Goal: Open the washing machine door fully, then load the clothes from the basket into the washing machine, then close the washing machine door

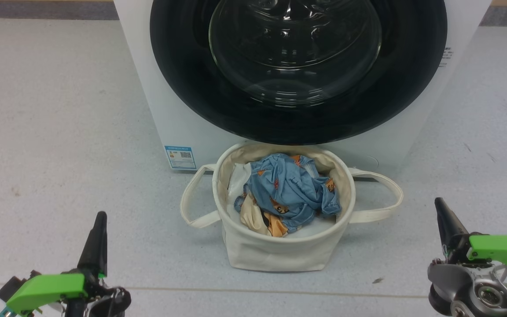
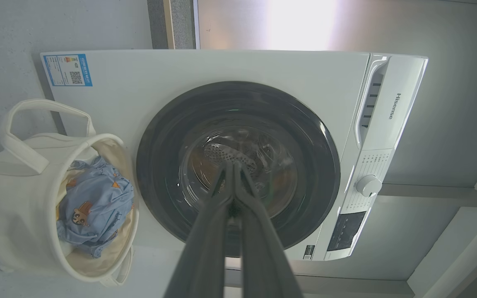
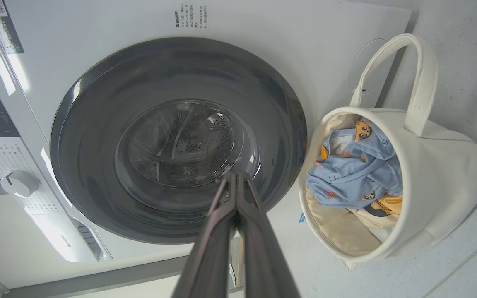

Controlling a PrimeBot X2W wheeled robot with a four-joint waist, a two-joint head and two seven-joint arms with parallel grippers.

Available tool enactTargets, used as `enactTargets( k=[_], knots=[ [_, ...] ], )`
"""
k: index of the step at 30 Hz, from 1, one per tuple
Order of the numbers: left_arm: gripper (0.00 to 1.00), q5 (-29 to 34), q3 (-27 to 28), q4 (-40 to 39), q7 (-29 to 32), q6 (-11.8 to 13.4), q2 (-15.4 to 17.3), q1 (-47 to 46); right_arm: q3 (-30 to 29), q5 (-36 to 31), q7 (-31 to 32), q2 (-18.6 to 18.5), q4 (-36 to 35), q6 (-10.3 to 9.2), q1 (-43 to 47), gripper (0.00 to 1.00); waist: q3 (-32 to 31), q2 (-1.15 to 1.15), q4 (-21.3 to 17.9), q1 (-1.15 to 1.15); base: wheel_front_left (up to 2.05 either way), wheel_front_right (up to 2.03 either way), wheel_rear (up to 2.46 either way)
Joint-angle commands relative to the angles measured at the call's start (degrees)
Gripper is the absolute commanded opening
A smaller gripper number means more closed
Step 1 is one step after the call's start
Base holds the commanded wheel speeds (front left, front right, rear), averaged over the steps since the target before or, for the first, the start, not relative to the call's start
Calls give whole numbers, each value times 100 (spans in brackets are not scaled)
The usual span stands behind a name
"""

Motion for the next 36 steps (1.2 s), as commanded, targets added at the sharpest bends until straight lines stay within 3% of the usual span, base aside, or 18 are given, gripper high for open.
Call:
enactTargets(
  k=[1, 36],
  knots=[
    [0, 35, 209, -200, 38, 8, 40, -146, 63, 7, -28, -148, -199, 0, -1, 0, 0, 0, 0, 0, 0, 0, 0],
    [0, 37, 211, -200, 39, 8, 38, -146, 63, 7, -28, -148, -199, 0, -1, 0, 0, 0, 0, 0, 0, 0, 0]
  ],
)
